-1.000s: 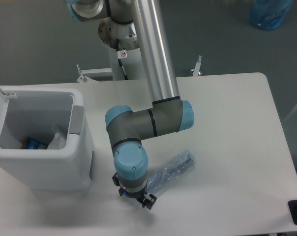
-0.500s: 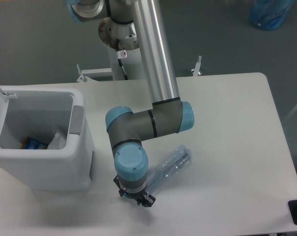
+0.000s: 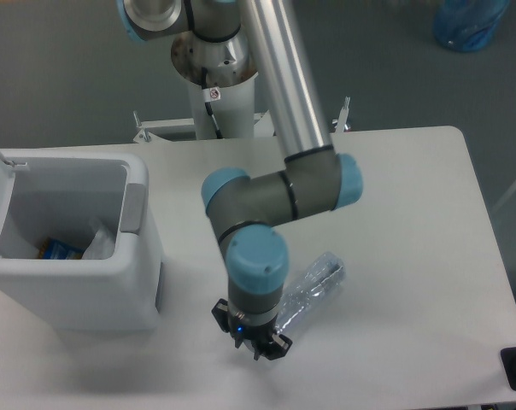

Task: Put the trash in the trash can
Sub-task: 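Close the gripper around the bottle's cap end, then lift the bottle and carry it above the trash bin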

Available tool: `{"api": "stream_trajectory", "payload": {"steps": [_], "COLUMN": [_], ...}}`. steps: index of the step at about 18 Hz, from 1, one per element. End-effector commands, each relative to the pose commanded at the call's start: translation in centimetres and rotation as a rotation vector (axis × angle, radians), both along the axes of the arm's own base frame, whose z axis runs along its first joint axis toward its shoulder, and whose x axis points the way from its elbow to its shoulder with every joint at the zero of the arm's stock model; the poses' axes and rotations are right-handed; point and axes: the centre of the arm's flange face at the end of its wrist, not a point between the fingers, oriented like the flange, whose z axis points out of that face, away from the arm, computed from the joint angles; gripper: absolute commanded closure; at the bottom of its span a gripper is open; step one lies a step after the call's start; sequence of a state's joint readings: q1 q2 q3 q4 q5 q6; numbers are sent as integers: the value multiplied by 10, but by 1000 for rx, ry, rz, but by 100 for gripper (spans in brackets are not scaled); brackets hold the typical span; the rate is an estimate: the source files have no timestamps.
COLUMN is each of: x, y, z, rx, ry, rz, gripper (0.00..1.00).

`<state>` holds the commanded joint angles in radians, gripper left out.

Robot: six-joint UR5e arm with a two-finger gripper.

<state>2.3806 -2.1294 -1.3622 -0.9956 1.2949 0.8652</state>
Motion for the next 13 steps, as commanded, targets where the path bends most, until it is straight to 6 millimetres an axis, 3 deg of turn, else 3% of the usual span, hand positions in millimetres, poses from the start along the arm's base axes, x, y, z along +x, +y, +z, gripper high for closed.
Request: {"api": "stream_trajectory", "payload": {"steps": [8, 13], "x": [-8, 5], "y": [-31, -39], "z": [110, 175], "rx": [269, 423], "ry": [-76, -144], "rz": [47, 84], "gripper": [100, 100]}}
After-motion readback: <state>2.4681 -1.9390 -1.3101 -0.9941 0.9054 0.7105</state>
